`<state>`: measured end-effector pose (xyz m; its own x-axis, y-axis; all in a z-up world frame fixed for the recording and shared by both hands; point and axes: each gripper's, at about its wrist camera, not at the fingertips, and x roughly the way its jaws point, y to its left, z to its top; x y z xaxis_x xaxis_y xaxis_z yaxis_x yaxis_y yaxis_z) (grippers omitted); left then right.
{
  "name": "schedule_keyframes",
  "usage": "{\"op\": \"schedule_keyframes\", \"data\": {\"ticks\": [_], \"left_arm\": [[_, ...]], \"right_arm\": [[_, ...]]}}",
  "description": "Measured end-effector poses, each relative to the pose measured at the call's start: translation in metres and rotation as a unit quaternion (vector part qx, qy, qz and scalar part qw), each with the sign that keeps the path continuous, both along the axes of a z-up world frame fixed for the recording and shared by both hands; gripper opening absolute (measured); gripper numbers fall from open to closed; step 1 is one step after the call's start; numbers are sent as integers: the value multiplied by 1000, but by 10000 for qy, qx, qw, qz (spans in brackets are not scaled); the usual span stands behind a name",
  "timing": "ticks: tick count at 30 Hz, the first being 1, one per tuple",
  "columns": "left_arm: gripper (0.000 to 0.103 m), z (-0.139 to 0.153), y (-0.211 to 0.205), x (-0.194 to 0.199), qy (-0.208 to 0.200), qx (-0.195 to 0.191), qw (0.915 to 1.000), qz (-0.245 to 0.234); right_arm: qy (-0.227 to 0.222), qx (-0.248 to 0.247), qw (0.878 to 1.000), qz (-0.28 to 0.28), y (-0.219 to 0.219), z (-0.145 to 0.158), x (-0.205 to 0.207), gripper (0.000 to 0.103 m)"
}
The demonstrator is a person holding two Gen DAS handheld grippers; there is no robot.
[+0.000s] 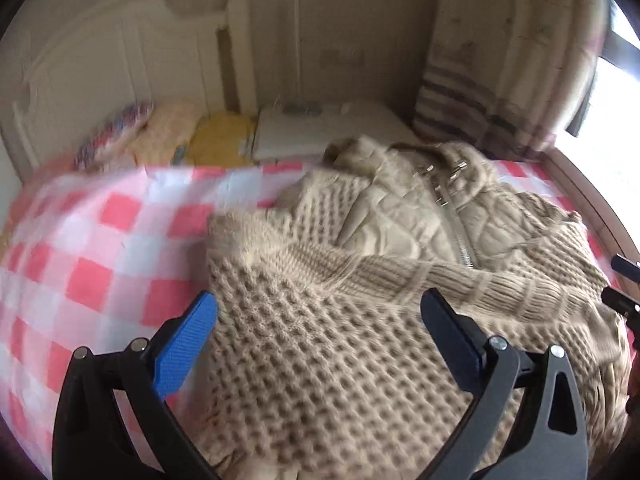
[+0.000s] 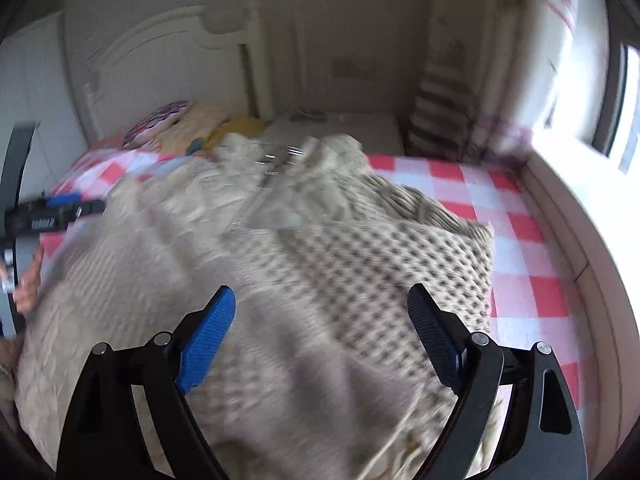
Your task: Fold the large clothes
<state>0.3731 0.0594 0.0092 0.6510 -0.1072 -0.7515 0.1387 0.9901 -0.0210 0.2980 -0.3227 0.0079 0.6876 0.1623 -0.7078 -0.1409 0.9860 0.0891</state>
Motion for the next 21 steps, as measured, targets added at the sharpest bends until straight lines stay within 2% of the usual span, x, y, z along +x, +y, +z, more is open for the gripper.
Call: {"op": "schedule_keyframes", "data": {"ticks": [1, 3, 4, 5, 8, 10, 12, 14, 16, 18, 19, 20, 21], "left_arm": [[101, -17, 3, 10, 297, -47, 9995, 48], [101, -54, 4, 23, 758, 132, 9970, 102], [101, -60, 3, 23, 680, 169, 9975, 71], [101, -60, 3, 17, 446, 179, 9988, 25], [101, -48, 3, 18, 727, 277, 9969, -75], [101, -32, 0, 20, 727, 148, 9972, -130], [101, -6, -4, 21, 339, 105, 9991, -228], [101, 5, -9, 26, 140, 99, 9995, -246], [101, -1, -17, 38, 239, 112, 9991, -343], [101, -25, -28, 57, 640, 292, 9967, -404], [101, -46, -33, 67, 985, 507, 9930, -412], [101, -59, -35, 71, 1141, 620, 9906, -427], [101, -58, -34, 69, 978, 599, 9923, -456]], "right_arm": [[154, 28, 9998, -104, -9, -8, 9, 85], [727, 202, 9970, -169, -23, -37, 27, 84], [807, 283, 9962, -150, -27, -46, 30, 84], [635, 228, 9977, -43, -26, -45, 26, 84], [710, -107, 9974, 105, -21, -30, 25, 83], [418, -77, 9989, 182, -21, -9, 25, 83], [131, -23, 9995, 296, -24, 10, 32, 83], [20, -31, 9993, 366, -22, 15, 46, 83], [135, -62, 9992, 384, -21, 6, 65, 83], [485, -75, 9978, 448, -21, -17, 88, 83], [759, -161, 9959, 463, -21, -31, 97, 83], [1041, -246, 9929, 513, -20, -46, 103, 84], [971, -285, 9932, 569, -19, -47, 102, 84]]}}
